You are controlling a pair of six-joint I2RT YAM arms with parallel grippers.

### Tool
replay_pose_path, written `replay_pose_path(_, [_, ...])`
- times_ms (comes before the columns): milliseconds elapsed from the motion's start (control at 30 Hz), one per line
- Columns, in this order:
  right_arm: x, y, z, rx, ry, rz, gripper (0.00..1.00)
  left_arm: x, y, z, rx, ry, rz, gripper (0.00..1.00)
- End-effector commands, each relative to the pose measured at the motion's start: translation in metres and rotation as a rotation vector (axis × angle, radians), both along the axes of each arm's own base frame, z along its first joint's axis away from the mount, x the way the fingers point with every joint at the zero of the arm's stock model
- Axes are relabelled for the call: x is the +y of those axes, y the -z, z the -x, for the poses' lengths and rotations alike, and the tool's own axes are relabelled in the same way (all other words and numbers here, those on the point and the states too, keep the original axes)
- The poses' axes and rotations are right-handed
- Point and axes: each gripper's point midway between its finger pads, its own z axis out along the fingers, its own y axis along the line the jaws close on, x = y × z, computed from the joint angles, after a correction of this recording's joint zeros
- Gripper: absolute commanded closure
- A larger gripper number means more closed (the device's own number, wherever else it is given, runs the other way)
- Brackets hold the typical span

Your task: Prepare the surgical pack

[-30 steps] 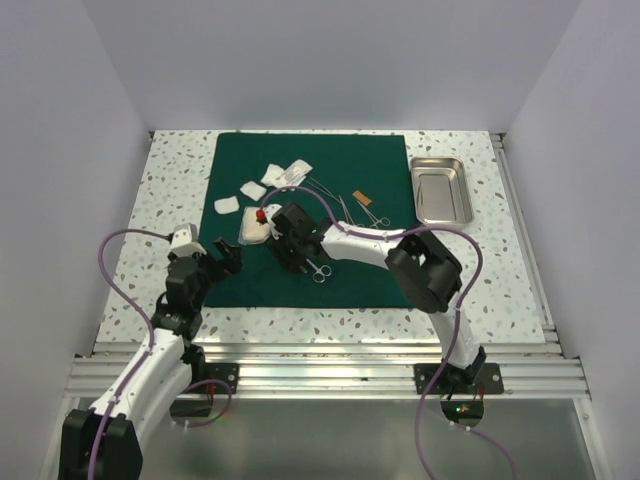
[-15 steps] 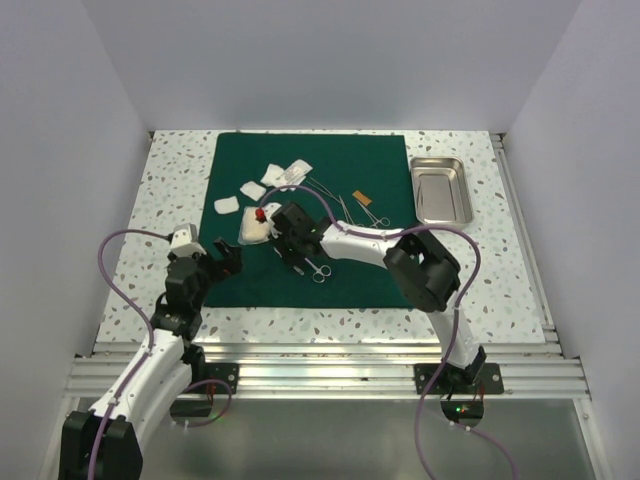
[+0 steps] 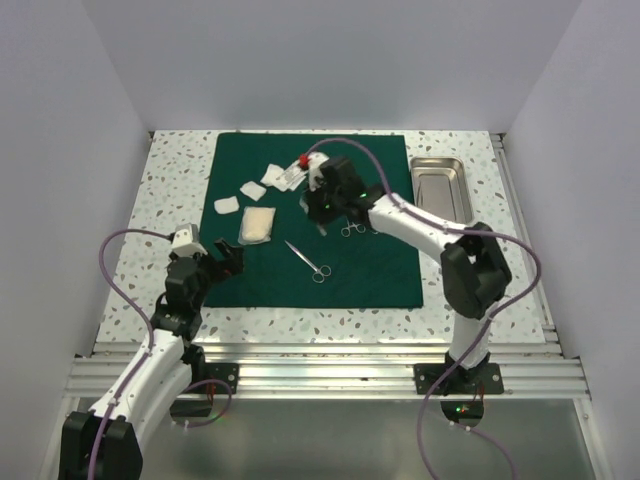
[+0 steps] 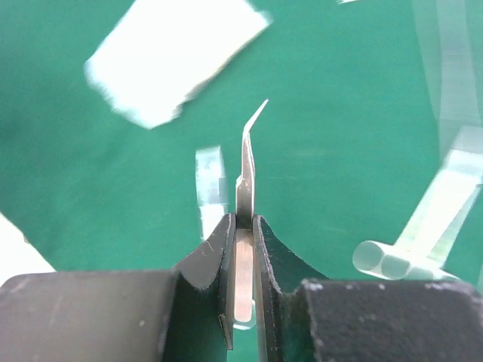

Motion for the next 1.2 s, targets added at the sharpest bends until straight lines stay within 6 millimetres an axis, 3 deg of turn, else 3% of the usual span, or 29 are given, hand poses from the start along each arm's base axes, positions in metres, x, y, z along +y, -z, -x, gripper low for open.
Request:
replay_pose_path(0, [-0.074,-0.036,-0.043,-0.021,0.187,-0.046,0.99,-0.005,-0.025,-0.008,-0.07,0.026,0.011,0.0])
replay_pose_path(33, [-0.107,-0.039,-0.063,-0.01,0.28,-0.068,0.99,-0.006,-0.025,-0.008,-0.072,0.03,0.011,0.0])
replay_pose_path(67, [-0.122,-0.042,-0.071,-0.004,0.313,-0.084,0.98,-0.008,-0.025,-0.008,-0.072,0.036,0.013,0.0])
replay_pose_path(100, [-0.153,-0.045,-0.086,-0.009,0.389,-0.091,0.98,-0.008,-0.025,-0.008,-0.07,0.037,0.011,0.0])
replay_pose_path(167, [-0.185,-0.046,-0.1,-0.017,0.481,-0.083,0.99,-0.008,-0.024,-0.008,-0.066,0.042,0.01,0.0])
replay_pose_path(200, [-0.216,-0.044,-0.111,-0.021,0.557,-0.071,0.99,-0.008,-0.024,-0.008,-0.066,0.044,0.009,0.0])
replay_pose_path(267, [-0.25,-0.046,-0.123,-0.033,0.654,-0.06,1.0,-0.009,-0.025,-0.007,-0.069,0.046,0.008,0.0])
replay_pose_path(300, [-0.279,-0.041,-0.13,-0.031,0.727,-0.047,1.0,-0.009,-0.025,-0.007,-0.071,0.046,0.009,0.0])
replay_pose_path(433, [-0.332,-0.033,-0.149,-0.062,0.863,0.028,1.0,-0.01,-0.025,-0.007,-0.076,0.053,0.011,0.0])
replay_pose_path(667, [-0.355,0.013,-0.163,0.095,0.867,0.095,1.0,-0.012,-0.025,-0.008,-0.075,0.065,0.013,0.0])
replay_pose_path(1167, [-0.362,0.075,-0.159,0.155,0.885,0.163,1.0,-0.013,-0.023,-0.008,-0.069,0.069,0.01,0.0])
